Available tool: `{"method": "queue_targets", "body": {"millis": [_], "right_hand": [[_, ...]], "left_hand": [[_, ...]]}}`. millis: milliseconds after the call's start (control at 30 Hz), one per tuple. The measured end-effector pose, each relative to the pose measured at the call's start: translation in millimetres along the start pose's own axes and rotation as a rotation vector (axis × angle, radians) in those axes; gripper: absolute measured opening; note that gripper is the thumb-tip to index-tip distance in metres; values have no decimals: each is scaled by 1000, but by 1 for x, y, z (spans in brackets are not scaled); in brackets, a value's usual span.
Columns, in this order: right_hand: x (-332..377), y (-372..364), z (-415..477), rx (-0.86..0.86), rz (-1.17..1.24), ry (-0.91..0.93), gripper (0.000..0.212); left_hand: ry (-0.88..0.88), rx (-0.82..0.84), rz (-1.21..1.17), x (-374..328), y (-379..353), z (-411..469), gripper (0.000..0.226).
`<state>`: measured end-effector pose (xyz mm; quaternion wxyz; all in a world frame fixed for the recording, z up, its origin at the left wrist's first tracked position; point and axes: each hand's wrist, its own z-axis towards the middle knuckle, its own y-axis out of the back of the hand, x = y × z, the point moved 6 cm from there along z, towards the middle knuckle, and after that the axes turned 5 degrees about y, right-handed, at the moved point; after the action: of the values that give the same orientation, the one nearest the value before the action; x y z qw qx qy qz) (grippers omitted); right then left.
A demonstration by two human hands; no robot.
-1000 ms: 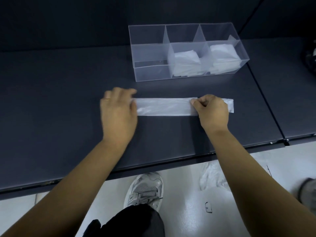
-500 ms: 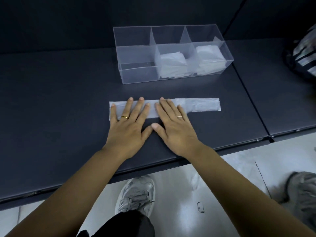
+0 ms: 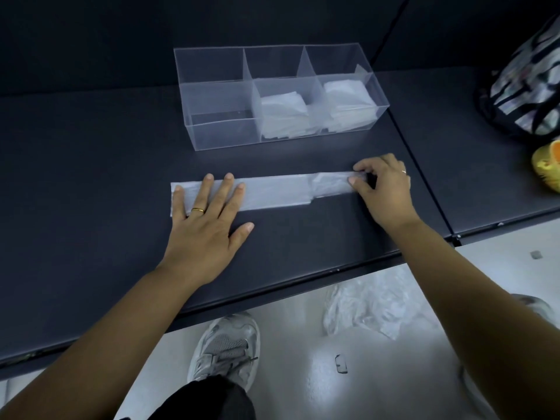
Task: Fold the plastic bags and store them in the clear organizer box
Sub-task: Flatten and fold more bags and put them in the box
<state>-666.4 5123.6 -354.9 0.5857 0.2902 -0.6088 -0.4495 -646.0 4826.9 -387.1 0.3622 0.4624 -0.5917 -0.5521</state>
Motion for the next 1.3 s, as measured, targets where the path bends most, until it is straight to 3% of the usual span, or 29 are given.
{"method": "queue_targets", "body": {"millis": [200, 433, 567, 667, 733, 800, 867, 967, 1100, 1167, 1233, 1300], "right_hand": [[5, 3, 1, 92, 39, 44, 5], [-5, 16, -58, 303, 725, -415, 11], [1, 29, -97, 392, 853, -595, 18], [21, 43, -115, 478, 866, -572, 24], [41, 50, -121, 564, 896, -493, 33], [59, 58, -118, 591, 907, -382, 30], [62, 64, -105, 501, 886, -317, 30], [54, 57, -78, 341, 858, -239, 38], [84, 5, -73, 634, 1096, -215, 56], [91, -12, -78, 723, 915, -151, 44], [88, -21, -79, 695, 710, -94, 16], [82, -28, -78, 630, 626, -105, 8]], "left_hand": [[-28, 29, -16, 3, 0, 2, 74], [-294, 41, -156, 9, 17, 17, 77], [-404, 40, -375, -55, 25, -5, 94], [-436, 73, -565, -111, 25, -31, 99], [-373, 34, -763, -129, 33, -42, 89], [-271, -57, -996, -129, 47, -47, 62], [-207, -93, -1163, -122, 59, -49, 36], [-96, 63, -1434, -108, 65, -40, 23], [230, 200, -1760, -78, 54, -19, 19], [318, 297, -1918, -67, 45, -9, 22], [361, 294, -1989, -52, 40, 1, 22], [481, 260, -1980, -35, 31, 10, 22]]}}
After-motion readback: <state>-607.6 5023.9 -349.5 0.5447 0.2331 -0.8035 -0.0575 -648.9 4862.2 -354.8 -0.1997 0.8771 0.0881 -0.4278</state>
